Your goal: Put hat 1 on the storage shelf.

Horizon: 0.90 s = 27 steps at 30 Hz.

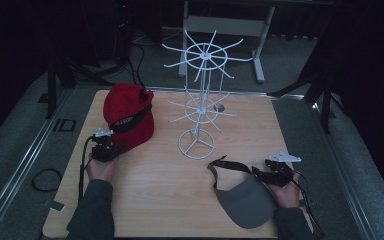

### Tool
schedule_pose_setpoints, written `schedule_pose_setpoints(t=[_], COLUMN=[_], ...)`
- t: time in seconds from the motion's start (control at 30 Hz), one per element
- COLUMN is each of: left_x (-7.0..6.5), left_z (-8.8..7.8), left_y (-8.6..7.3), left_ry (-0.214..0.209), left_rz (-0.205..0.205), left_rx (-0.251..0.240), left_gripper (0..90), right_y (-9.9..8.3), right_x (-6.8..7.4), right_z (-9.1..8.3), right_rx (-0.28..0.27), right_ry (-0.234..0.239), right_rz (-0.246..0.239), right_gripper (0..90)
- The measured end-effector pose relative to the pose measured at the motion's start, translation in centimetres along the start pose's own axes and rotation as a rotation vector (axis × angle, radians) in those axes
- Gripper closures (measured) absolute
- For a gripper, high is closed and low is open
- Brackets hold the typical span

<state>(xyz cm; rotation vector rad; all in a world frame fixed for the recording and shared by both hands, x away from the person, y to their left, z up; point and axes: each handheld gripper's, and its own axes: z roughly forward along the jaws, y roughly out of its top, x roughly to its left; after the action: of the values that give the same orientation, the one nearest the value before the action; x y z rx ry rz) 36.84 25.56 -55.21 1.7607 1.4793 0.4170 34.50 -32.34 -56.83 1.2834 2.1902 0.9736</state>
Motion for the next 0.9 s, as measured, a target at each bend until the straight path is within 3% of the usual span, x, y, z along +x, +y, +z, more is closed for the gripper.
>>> schedule_pose_setpoints(t=[0.43, 0.9], left_x=[-0.3, -0.7], left_z=[-1.0, -2.3], left_y=[0.5, 1.6], left_ry=[0.005, 0.009], left_rz=[0.012, 0.044], left_rx=[-0.072, -0.098], left_gripper=[86.3, 86.2], right_y=[0.0, 0.0], right_x=[0.0, 0.0], right_z=[0.0, 0.0], right_rx=[0.0, 0.0], right_ry=[0.0, 0.0], right_rz=[0.0, -0.002], right_gripper=[32.1, 32.0])
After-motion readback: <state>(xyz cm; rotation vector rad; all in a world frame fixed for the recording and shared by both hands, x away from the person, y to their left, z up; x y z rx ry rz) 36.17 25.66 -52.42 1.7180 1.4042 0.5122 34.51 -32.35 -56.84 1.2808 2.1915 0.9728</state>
